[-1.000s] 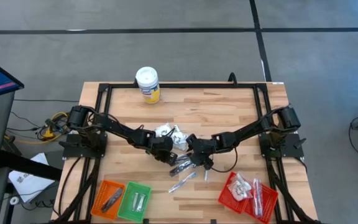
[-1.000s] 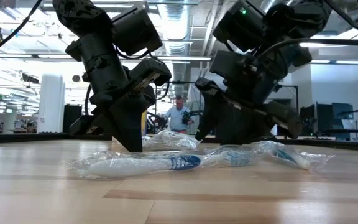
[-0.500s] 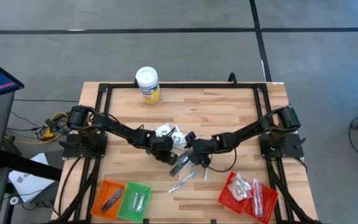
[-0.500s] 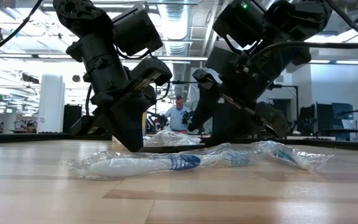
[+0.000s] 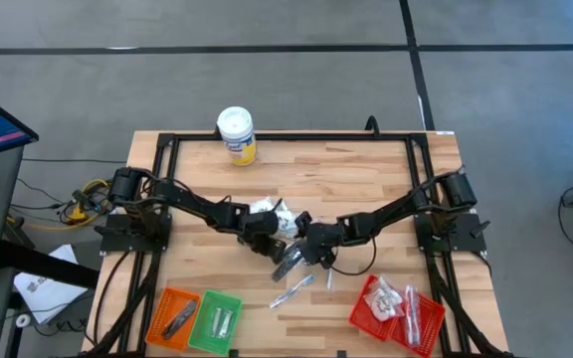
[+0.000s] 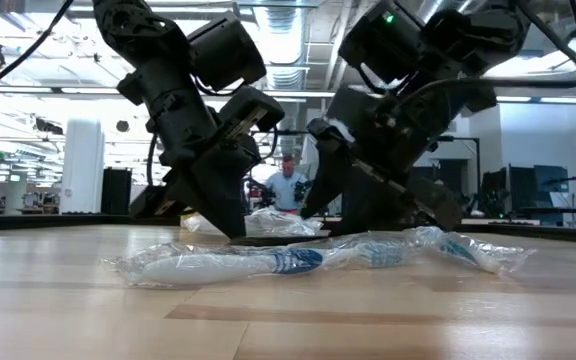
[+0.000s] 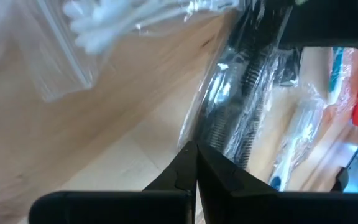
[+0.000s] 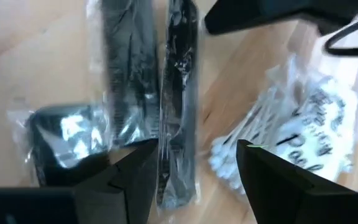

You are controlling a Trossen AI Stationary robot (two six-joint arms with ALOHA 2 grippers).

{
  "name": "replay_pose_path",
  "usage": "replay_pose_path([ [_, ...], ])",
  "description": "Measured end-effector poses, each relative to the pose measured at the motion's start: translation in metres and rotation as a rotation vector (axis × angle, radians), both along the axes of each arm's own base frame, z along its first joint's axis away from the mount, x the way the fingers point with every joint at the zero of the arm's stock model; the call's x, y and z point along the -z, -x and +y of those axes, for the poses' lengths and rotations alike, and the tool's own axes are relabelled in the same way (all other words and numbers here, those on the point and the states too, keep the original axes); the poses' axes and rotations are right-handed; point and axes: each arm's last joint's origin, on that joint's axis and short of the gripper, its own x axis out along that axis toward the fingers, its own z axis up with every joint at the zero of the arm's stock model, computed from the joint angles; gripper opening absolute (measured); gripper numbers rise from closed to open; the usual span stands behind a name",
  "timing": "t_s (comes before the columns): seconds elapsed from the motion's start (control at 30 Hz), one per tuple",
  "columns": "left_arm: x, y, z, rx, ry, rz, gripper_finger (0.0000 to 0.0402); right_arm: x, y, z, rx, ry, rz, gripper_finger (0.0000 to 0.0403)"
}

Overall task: Pick & Place Travel size toiletries
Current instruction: Put the black comb into the orange basket

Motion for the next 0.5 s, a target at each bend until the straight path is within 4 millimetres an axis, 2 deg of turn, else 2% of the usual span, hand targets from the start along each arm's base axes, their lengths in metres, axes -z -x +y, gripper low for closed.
replay_pose_path([
  [0.5,0.003,0.002,0.003,0.015,0.025,-0.002,0.0000,-0.008,-0.011,0.001,0.002,-0.004,-0.028,0.0163],
])
